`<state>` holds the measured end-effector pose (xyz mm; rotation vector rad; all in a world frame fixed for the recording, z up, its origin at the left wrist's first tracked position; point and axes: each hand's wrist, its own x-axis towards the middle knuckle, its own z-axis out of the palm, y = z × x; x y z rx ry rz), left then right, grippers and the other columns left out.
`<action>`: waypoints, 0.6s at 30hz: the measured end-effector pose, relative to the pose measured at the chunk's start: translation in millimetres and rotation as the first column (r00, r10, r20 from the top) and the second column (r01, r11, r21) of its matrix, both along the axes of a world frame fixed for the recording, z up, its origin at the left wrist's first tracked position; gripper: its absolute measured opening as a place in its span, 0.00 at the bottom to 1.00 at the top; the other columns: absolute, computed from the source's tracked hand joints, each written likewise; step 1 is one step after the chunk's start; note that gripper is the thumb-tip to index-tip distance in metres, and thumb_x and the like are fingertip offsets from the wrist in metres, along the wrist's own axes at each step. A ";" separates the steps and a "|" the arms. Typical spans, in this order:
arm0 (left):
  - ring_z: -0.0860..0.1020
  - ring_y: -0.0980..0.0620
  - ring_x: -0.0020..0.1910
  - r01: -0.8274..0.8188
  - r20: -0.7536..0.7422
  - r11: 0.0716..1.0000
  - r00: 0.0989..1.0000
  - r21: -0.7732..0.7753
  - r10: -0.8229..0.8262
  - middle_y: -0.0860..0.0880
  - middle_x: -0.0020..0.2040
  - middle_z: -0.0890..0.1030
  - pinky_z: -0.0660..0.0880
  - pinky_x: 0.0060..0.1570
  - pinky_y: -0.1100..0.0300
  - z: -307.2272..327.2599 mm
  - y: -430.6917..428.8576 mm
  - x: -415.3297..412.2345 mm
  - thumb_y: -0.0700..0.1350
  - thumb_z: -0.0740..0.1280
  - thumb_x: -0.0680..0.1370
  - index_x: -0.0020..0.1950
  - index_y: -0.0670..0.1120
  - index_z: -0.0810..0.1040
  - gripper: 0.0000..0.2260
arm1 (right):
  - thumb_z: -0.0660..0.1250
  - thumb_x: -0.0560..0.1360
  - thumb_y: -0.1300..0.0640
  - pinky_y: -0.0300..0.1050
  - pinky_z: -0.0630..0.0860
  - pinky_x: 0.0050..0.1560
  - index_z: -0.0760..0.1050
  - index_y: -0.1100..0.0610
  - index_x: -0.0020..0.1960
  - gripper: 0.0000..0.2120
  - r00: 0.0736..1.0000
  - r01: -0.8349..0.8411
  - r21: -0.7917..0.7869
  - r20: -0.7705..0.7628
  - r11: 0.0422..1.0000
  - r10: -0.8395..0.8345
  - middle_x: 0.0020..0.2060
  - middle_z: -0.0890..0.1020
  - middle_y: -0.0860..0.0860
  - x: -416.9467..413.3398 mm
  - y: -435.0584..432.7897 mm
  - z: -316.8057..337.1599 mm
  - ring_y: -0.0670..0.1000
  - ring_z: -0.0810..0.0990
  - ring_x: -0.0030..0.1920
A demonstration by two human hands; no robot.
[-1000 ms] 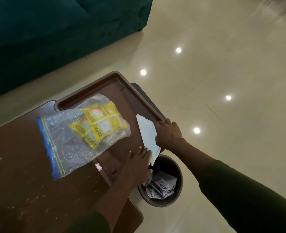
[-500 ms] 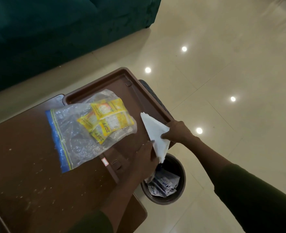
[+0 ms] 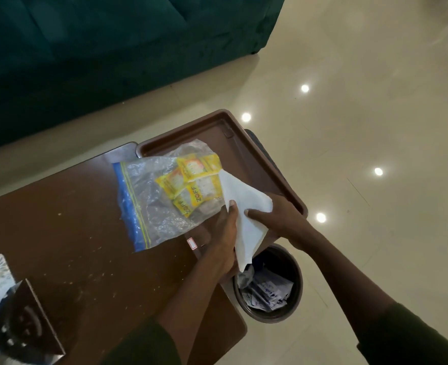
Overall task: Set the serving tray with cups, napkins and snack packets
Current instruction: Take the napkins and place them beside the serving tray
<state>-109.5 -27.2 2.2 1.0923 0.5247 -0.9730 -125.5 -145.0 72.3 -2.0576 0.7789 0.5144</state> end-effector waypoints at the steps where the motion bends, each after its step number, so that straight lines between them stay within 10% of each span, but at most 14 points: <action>1: 0.80 0.40 0.58 -0.025 0.022 1.000 0.999 0.008 0.025 0.43 0.59 0.81 0.76 0.62 0.43 -1.1 8.4 0.5 0.51 0.62 0.82 0.70 0.44 0.71 0.19 | 0.71 0.72 0.50 0.57 0.78 0.58 0.75 0.55 0.64 0.22 1.000 -0.007 -0.020 0.014 1.000 0.007 0.58 0.81 0.53 0.1 3.6 0.8 0.54 0.80 0.57; 8: 0.77 0.36 0.64 0.087 0.131 0.992 0.989 -0.096 -0.074 0.40 0.64 0.80 0.72 0.65 0.34 -3.8 74.7 -6.5 0.45 0.63 0.82 0.69 0.46 0.72 0.16 | 0.69 0.71 0.39 0.54 0.80 0.54 0.81 0.53 0.55 0.21 0.980 -0.189 -0.012 -0.068 0.982 0.188 0.48 0.84 0.51 27.0 41.3 13.6 0.52 0.83 0.47; 13: 0.79 0.41 0.62 0.042 0.110 0.980 0.994 -0.194 -0.020 0.43 0.62 0.82 0.74 0.65 0.41 10.3 119.3 -10.8 0.50 0.64 0.80 0.67 0.47 0.74 0.17 | 0.67 0.75 0.49 0.48 0.74 0.47 0.79 0.58 0.51 0.13 0.908 -0.419 -0.144 -0.089 0.897 0.410 0.47 0.81 0.54 55.3 97.2 10.4 0.55 0.80 0.49; 18: 0.81 0.51 0.34 0.117 0.101 0.964 0.990 -0.238 -0.096 0.49 0.38 0.84 0.79 0.34 0.58 14.8 183.3 -19.2 0.51 0.68 0.77 0.57 0.44 0.76 0.14 | 0.68 0.74 0.47 0.46 0.73 0.46 0.79 0.54 0.52 0.12 0.898 -0.436 -0.174 -0.020 0.883 0.440 0.50 0.82 0.52 71.7 150.7 11.6 0.53 0.79 0.48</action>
